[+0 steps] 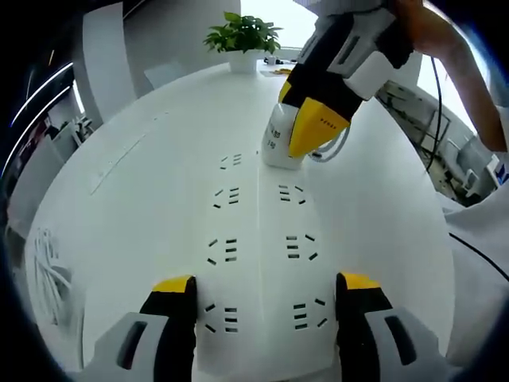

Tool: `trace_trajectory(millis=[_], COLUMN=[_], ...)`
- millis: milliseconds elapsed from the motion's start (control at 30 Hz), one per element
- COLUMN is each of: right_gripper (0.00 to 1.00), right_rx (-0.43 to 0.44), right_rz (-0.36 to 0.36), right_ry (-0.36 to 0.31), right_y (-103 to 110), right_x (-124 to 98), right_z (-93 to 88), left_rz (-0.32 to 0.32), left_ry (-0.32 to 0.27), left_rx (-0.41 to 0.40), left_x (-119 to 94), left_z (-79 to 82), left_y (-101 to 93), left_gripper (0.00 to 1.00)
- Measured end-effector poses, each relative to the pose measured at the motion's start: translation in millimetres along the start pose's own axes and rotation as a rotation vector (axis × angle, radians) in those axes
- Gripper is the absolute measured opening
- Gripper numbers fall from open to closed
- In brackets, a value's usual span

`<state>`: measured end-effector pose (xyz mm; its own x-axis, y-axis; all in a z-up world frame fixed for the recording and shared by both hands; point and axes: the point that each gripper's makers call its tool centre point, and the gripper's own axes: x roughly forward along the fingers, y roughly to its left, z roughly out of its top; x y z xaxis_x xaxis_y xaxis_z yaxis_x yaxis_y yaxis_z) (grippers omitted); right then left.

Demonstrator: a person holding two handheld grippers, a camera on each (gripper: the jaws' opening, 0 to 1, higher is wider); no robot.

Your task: Straighten the power strip on the desk, plug the charger into it

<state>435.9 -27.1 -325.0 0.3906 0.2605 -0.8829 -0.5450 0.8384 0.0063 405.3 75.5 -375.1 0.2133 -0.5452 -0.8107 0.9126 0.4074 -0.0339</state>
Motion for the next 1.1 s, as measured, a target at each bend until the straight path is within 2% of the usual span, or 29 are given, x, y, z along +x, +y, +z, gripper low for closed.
trace_trajectory(millis=[433,967,1033,1100], right_gripper=[0.26,0.28,0.28,0.29], right_rx=[0.018,0.009,-0.027,-0.008], right_rz=[0.005,-0.011,-0.017,-0.014], right_ry=[0.015,0.031,0.034,0.036], right_y=[0.1,1.5,0.3,1.7], right_x=[6.2,13.7,16.5,13.5], right_z=[-2.7,-6.0,-7.7,-6.2], left_rz=[0.013,0.016,0.016,0.017], left_ry=[-0.004,0.000,-0.001,-0.002], left_rx=[0.002,-0.009,-0.008,-0.010], left_x=[-4.6,-4.9,-4.9,-4.9], left_z=[-2.4,-2.6,-2.6,-2.5], left_y=[-7.3,-6.5,-6.6,-6.5], left_gripper=[0.72,0.72,0.72,0.72])
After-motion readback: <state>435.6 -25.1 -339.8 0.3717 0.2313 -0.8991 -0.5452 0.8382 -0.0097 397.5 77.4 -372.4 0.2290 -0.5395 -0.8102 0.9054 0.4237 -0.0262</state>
